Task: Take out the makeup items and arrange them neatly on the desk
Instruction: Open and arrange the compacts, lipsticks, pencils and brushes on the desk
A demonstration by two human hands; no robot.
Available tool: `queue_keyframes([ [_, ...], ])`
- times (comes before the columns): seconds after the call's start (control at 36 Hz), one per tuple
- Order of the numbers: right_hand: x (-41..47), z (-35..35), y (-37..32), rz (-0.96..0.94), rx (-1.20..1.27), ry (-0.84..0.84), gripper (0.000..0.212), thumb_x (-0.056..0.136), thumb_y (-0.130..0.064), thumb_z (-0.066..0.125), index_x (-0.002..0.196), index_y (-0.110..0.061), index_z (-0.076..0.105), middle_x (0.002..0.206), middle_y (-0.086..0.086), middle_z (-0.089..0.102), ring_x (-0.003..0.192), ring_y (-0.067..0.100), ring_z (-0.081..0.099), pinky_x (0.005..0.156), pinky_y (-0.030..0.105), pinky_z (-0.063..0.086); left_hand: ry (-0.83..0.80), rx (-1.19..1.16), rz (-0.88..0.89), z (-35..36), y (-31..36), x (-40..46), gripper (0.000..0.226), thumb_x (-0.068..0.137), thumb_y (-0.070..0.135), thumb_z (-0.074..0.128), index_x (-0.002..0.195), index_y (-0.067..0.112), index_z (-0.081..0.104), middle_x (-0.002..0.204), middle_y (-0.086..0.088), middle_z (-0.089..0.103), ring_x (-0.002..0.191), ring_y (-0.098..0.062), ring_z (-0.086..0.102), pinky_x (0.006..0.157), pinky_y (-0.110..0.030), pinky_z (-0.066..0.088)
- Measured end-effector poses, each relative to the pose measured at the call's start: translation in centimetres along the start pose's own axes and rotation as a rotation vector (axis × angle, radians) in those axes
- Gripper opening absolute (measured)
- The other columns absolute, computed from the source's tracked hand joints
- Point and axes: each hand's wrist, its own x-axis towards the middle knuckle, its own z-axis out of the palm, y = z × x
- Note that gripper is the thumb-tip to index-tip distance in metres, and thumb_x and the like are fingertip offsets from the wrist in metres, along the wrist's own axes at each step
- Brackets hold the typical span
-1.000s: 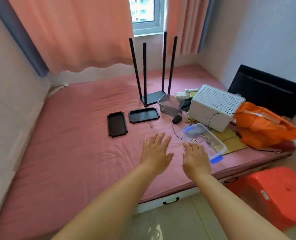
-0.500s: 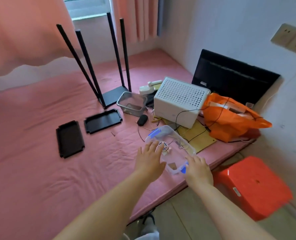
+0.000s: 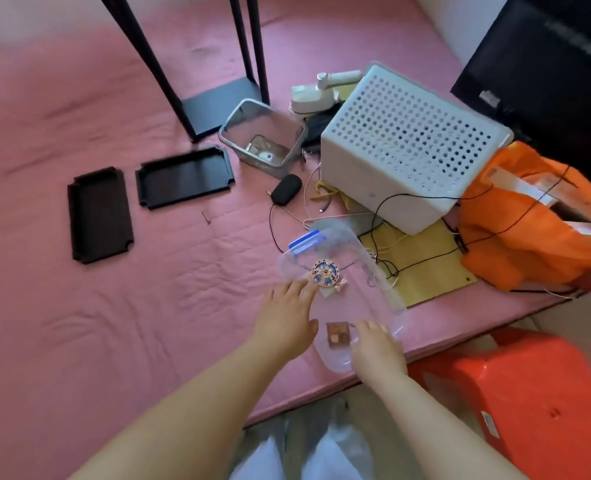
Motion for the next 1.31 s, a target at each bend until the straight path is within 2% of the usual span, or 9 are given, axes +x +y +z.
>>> queue_keyframes([
  [0.17,7.0,2.0,1.1,0.002,-0.006,-0.152,0.035,0.093,-0.019,0.045,0.127,-0.013,0.046,0.132,0.008,0.047,0.124,0.025,0.043,0.099,0.031,0.037,-0.054,-0.110,-0.079,3.8,-1.0,5.4,0.058,0.091,0.031,0.048,0.144,0.021,0.027,0.149,0.000,0.028,0.134,-0.022,0.029,0.107,-0.033,0.026],
  [0.42,14.6,7.8,1.2,0.088,0.070,-0.191,0.044,0.093,-0.024,0.047,0.135,-0.016,0.041,0.134,0.010,0.042,0.127,0.027,0.040,0.100,0.034,0.037,-0.104,-0.349,-0.139,9.7,-1.7,12.1,0.055,0.092,0.020,0.047,0.144,0.024,0.031,0.149,0.003,0.026,0.131,-0.020,0.037,0.098,-0.026,0.033],
  [0.75,18.1,12.5,1.5,0.260,-0.003,-0.107,0.054,0.081,-0.043,0.064,0.119,-0.013,0.040,0.125,0.011,0.037,0.113,0.030,0.045,0.084,0.035,0.046,-0.184,-0.192,-0.119,13.0,-1.5,17.9,0.056,0.089,0.003,0.042,0.141,0.020,0.033,0.146,-0.009,0.025,0.127,-0.032,0.031,0.095,-0.045,0.041],
  [0.92,19.3,12.7,2.4,0.228,0.005,-0.081,0.043,0.082,-0.028,0.061,0.117,-0.011,0.040,0.123,0.013,0.037,0.112,0.034,0.046,0.089,0.036,0.044,-0.169,-0.079,-0.116,13.9,-2.4,19.5,0.054,0.088,0.004,0.042,0.140,0.017,0.033,0.145,-0.011,0.026,0.124,-0.032,0.036,0.092,-0.041,0.041],
  [1.08,20.7,12.4,3.8,0.225,-0.002,0.097,0.045,0.082,-0.019,0.065,0.119,-0.008,0.042,0.123,0.014,0.044,0.118,0.030,0.043,0.093,0.032,0.042,-0.131,0.002,-0.059,14.1,-2.5,21.1,0.064,0.085,0.007,0.053,0.142,0.022,0.028,0.148,-0.004,0.024,0.126,-0.028,0.036,0.085,-0.040,0.046],
  [1.14,20.8,12.5,3.6,0.241,-0.011,0.148,0.040,0.078,-0.009,0.067,0.113,-0.006,0.048,0.116,0.015,0.049,0.113,0.031,0.048,0.088,0.033,0.047,-0.148,0.017,-0.028,14.1,-2.2,21.7,0.064,0.087,0.013,0.053,0.144,0.024,0.025,0.151,-0.002,0.019,0.128,-0.027,0.033,0.084,-0.040,0.048],
  [1.22,20.8,12.8,3.1,0.226,-0.066,0.198,0.034,0.057,0.005,0.075,0.086,-0.004,0.059,0.086,0.018,0.059,0.083,0.035,0.062,0.058,0.037,0.054,-0.147,0.061,-0.013,14.6,-1.7,22.4,0.060,0.092,0.024,0.053,0.144,0.027,0.023,0.152,0.000,0.017,0.129,-0.028,0.031,0.076,-0.035,0.041],
  [1.25,20.7,12.7,3.1,0.215,-0.084,0.214,0.032,0.057,0.005,0.075,0.084,-0.004,0.060,0.085,0.017,0.059,0.081,0.035,0.062,0.056,0.037,0.053,-0.146,0.081,-0.015,14.9,-1.6,22.6,0.061,0.092,0.024,0.053,0.144,0.027,0.023,0.151,-0.001,0.018,0.129,-0.028,0.030,0.071,-0.033,0.038],
  [1.31,20.7,12.7,3.6,0.206,-0.085,0.184,0.029,0.072,0.000,0.066,0.099,-0.006,0.058,0.104,0.014,0.055,0.101,0.032,0.056,0.071,0.039,0.053,-0.141,0.107,-0.041,15.6,-1.3,22.7,0.060,0.091,0.022,0.055,0.142,0.027,0.024,0.147,-0.003,0.021,0.128,-0.030,0.031,0.067,-0.032,0.034],
])
